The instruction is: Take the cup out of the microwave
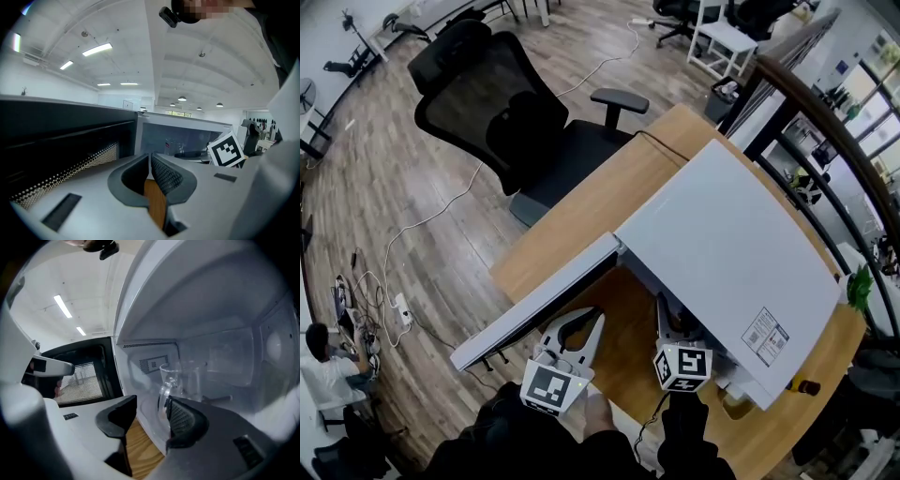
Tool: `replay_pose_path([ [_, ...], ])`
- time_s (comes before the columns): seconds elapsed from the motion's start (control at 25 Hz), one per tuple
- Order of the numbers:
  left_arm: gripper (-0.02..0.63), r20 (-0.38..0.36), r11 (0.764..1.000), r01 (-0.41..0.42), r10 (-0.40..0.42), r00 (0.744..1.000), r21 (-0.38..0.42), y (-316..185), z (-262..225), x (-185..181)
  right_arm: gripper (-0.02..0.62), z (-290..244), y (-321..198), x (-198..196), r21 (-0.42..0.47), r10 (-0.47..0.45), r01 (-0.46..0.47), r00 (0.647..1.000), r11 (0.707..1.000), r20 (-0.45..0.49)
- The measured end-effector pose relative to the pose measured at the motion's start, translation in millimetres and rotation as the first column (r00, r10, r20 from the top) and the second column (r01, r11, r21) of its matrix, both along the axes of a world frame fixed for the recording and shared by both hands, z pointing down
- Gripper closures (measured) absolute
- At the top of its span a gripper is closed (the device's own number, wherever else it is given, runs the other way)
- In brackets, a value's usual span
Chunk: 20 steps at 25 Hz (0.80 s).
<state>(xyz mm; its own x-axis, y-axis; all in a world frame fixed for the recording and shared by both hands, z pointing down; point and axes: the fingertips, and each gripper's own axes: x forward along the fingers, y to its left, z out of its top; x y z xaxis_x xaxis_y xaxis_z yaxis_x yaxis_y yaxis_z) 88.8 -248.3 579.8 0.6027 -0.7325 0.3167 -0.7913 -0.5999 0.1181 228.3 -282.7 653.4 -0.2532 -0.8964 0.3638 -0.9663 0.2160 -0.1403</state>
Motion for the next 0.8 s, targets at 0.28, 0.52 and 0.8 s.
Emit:
replay_pose_path([
  [0.28, 0.569, -0.014, 0.999, 0.029, -0.029, 0.999, 0.037, -3, -1, -7, 0.413, 3, -8, -4, -0.004, -0.017, 0.017, 1.000, 1.000, -0.005],
  [0.52, 0.569, 0.013, 0.999, 0.037, -0.037, 0.999, 0.011, 0, -1, -13, 0.457, 1, -14, -7, -0.006, -0.028, 0.028, 1.000, 1.000, 0.004],
  [0.8, 0.569, -0.007, 0.997, 0.057, -0.057, 0.998, 0.050, 1, -2, -13, 0.560, 2, -17, -3, 0.004, -0.014, 0.014, 1.000, 1.000, -0.021],
])
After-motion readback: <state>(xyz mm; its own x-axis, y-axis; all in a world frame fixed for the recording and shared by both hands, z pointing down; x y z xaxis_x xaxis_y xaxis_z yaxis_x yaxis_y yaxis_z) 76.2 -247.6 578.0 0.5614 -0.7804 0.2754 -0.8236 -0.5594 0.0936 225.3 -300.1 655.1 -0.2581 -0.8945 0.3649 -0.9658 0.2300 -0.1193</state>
